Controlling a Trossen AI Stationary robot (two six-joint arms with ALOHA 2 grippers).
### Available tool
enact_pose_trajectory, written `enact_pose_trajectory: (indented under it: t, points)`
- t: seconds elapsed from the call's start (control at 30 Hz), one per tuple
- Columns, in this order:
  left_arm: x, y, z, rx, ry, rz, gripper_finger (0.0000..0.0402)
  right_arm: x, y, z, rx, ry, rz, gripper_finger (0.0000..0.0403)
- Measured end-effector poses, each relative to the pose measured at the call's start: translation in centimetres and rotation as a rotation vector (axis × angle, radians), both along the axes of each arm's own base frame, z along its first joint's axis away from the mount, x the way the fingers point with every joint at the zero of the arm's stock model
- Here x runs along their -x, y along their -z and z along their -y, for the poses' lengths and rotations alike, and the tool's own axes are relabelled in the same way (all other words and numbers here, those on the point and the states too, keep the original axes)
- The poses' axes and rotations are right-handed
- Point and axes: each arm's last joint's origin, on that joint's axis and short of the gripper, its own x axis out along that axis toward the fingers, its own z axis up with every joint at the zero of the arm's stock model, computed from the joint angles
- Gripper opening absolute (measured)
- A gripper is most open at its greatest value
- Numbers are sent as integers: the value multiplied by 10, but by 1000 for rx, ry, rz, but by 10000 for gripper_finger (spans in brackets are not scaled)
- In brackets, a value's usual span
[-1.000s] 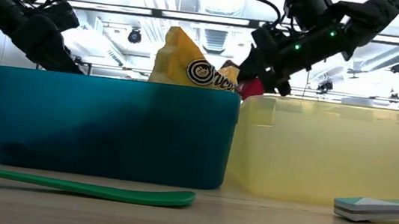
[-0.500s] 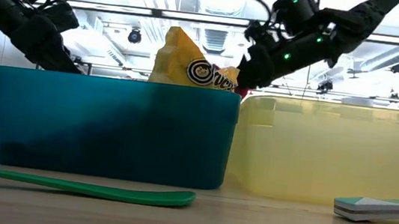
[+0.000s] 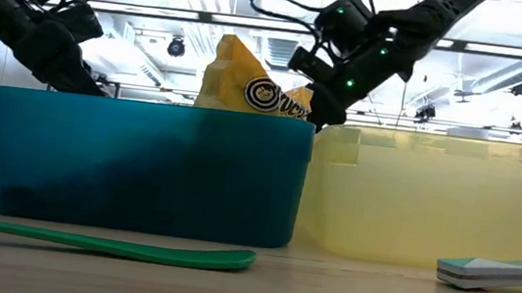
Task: Pick & Place Food Item
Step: Put the red spice can into the black bin
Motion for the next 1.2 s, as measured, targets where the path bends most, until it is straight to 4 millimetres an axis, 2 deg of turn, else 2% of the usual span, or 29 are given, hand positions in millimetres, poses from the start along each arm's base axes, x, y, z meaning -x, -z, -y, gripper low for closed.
enact_pose_trajectory:
  t: [0.2, 0.47, 0.87, 1.0, 1.2]
  points:
    - [0, 0, 0, 0, 0, 0, 336, 0, 1, -1, -23, -8, -81, 297]
    - [0, 0, 0, 0, 0, 0, 336, 0, -1, -1, -27, -1, -85, 253]
    - [0, 0, 0, 0, 0, 0, 336, 3, -2, -2, -27, 12, -85, 249]
    - [0, 0, 0, 0, 0, 0, 336, 3, -3, -1, -16, 24, -86, 271]
    - [0, 0, 0, 0, 1, 0, 336, 0, -8, 0, -29, 52, -34, 347]
